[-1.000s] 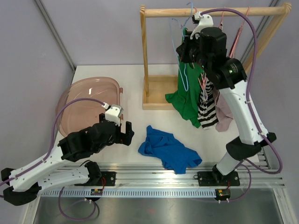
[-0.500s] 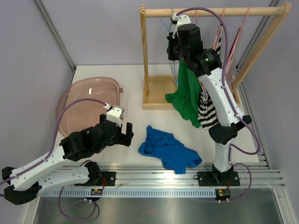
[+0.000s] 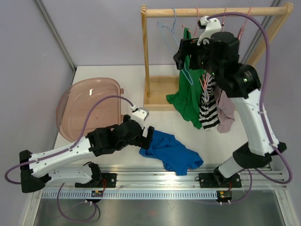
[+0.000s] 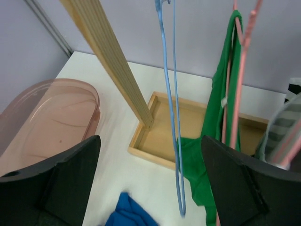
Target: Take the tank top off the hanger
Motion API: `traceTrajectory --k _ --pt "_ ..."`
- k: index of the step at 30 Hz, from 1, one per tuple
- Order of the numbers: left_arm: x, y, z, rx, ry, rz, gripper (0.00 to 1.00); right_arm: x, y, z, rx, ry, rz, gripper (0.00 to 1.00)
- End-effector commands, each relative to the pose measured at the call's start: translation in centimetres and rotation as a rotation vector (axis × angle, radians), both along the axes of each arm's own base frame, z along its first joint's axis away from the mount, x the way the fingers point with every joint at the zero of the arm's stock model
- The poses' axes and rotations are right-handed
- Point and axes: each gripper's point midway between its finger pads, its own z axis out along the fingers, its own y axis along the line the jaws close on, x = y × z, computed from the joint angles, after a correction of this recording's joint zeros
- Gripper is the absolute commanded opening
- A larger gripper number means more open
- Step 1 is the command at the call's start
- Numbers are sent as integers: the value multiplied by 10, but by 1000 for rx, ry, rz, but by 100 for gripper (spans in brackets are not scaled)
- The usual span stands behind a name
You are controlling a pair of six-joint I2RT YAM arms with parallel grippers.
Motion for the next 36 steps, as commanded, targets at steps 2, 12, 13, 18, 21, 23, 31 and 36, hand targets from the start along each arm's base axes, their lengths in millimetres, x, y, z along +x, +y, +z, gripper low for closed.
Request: traceTrajectory --k 2,12,13,18,21,23,31,36 --pt "-5 -66 27 -113 -42 -126 99 -67 -24 40 103 -96 73 99" --pt "-34 -149 -45 14 58 -297 99 -163 -73 -15 197 -53 106 99" --pt "-35 -155 -51 20 65 -305 99 -173 -71 -18 204 -51 142 100" --pt "-43 -169 -104 87 137 -338 99 -215 -75 -38 220 -27 251 100" --pt "-45 -172 -129 110 166 -334 99 -230 -78 -45 222 -15 285 100" --pt "-45 -170 -145 138 182 -319 99 -240 -80 -46 239 -26 305 100" --pt "-54 -160 -188 182 244 -317 35 -259 -79 -43 262 -54 376 99" --pt "-44 -147 -181 235 214 -252 0 -262 -81 -41 270 -75 381 100"
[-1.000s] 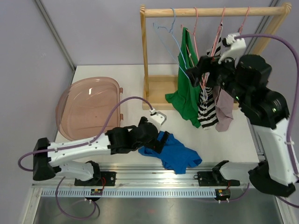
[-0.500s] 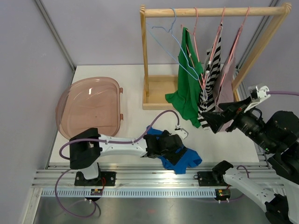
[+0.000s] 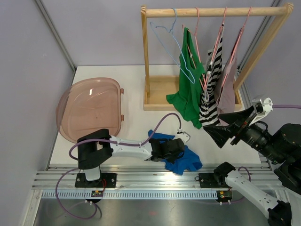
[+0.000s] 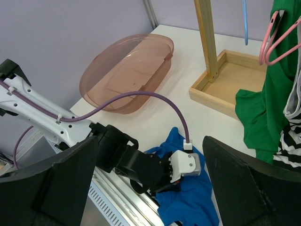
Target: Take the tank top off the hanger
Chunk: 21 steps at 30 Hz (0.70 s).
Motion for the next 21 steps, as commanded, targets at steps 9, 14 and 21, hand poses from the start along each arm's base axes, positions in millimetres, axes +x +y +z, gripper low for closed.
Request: traceTrajectory --k 9,14,21 --pt "59 66 110 28 -273 290 0 0 0 5 23 -34 2 99" --pt "82 113 194 -58 -363 400 0 6 -5 6 26 -29 -44 99" --pt "120 200 282 -103 -454 600 0 33 -30 7 63 23 -270 100"
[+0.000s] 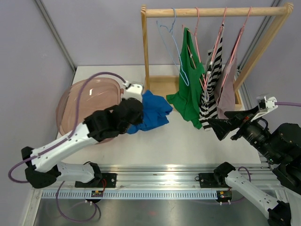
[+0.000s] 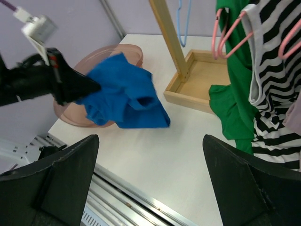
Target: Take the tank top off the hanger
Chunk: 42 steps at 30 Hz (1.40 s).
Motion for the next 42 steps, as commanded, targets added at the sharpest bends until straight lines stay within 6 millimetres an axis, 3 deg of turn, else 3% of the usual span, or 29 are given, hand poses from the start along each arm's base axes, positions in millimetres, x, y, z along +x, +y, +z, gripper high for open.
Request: traceTrajectory --k 1,4,7,9,10,12,13,14,16,19,21,24,25,27,28,29,30,31,32,34,35,36,38,39,40,42 --pt "20 62 38 33 -68 154 0 13 -12 16 55 -16 -108 100" --pt "40 108 52 33 -83 292 0 17 -9 17 65 -22 -110 99" --pt "56 133 51 39 -65 346 0 20 -5 18 68 -25 -96 99" --pt "77 159 40 59 -38 413 0 23 -2 15 64 -19 -95 99" --pt "87 186 35 53 -16 496 0 25 0 15 62 -16 -90 99" --pt "97 192 27 -1 22 488 0 30 2 13 53 -6 -97 100" --pt "103 208 22 -5 37 539 1 34 0 12 48 -3 -119 99" --pt "107 212 17 -7 51 552 8 37 -1 12 49 -1 -134 100" --pt "114 220 6 -16 101 577 36 44 -5 15 53 -8 -175 99" --pt "115 227 -3 -28 128 598 65 49 -12 24 67 -28 -226 100" --pt "113 228 -4 -39 130 607 99 54 -13 32 68 -42 -244 100" --pt "107 223 -3 -56 135 572 99 64 -8 40 28 -48 -241 100" --pt "104 220 -7 -54 142 548 99 74 -6 33 -3 -17 -265 99" --pt "95 205 -3 -101 134 460 99 82 -8 44 -13 -14 -296 100" --pt "89 201 -11 -105 146 426 99 94 -4 36 -52 24 -318 99" --pt "83 193 -15 -118 150 375 99 97 -6 46 -55 10 -329 100" --pt "75 190 -6 -140 104 355 99 103 -8 47 -78 12 -353 100" --pt "69 183 -8 -144 101 325 99 115 -4 40 -120 40 -368 97" --pt "62 179 -24 -137 125 308 99 118 -6 50 -130 21 -384 97" --pt "45 164 -28 -146 101 248 99 133 0 47 -179 40 -391 91" --pt "39 162 -31 -144 92 236 99 134 0 58 -179 16 -390 86" --pt "34 158 -45 -137 109 220 99 137 2 61 -187 11 -386 84" --pt "21 150 -47 -148 89 177 99 151 7 65 -227 1 -396 74" --pt "16 150 -61 -135 110 173 99 156 8 65 -242 -2 -404 74" --pt "11 146 -63 -134 107 159 99 168 14 59 -272 12 -403 73" --pt "5 148 -58 -129 79 173 99 176 19 64 -294 -2 -395 73"
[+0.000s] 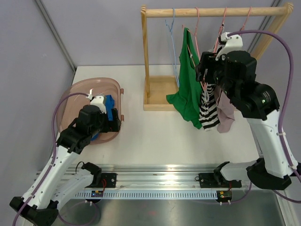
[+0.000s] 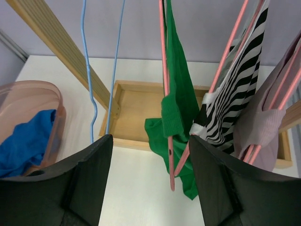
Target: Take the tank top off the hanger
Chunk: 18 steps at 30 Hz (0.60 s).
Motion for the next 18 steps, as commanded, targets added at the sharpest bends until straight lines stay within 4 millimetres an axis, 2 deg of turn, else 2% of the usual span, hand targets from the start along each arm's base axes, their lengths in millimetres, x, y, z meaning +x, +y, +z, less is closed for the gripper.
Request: traceTrajectory --k 1,2,4,5,9,10,11,12,13,14,18 --pt "-2 -14 16 -23 -90 -40 99 20 1 10 -83 -26 -31 72" --pt "-3 -15 19 -32 -107 -48 99 23 1 16 -90 -40 -33 72" --pt "-5 -18 17 -36 -99 -65 99 37 5 11 -118 -31 -54 71" --pt "-6 -20 16 -32 -94 -72 99 41 4 16 -125 -46 -67 70" --pt "-5 -26 10 -20 -69 -98 99 67 5 13 -180 -48 -115 64" --pt "-5 -26 9 -17 -65 -100 99 78 11 2 -198 -20 -108 63" --pt "-6 -27 10 -20 -65 -106 99 80 10 11 -220 -40 -102 63" --pt "-6 -28 9 -18 -61 -111 99 85 11 10 -225 -36 -103 63" --pt "-5 -29 8 -17 -58 -115 99 96 10 0 -244 -8 -112 63" --pt "-5 -30 6 -14 -50 -122 99 99 9 6 -230 -15 -115 61" --pt "-4 -31 2 -4 -32 -124 99 115 7 -2 -235 11 -123 56"
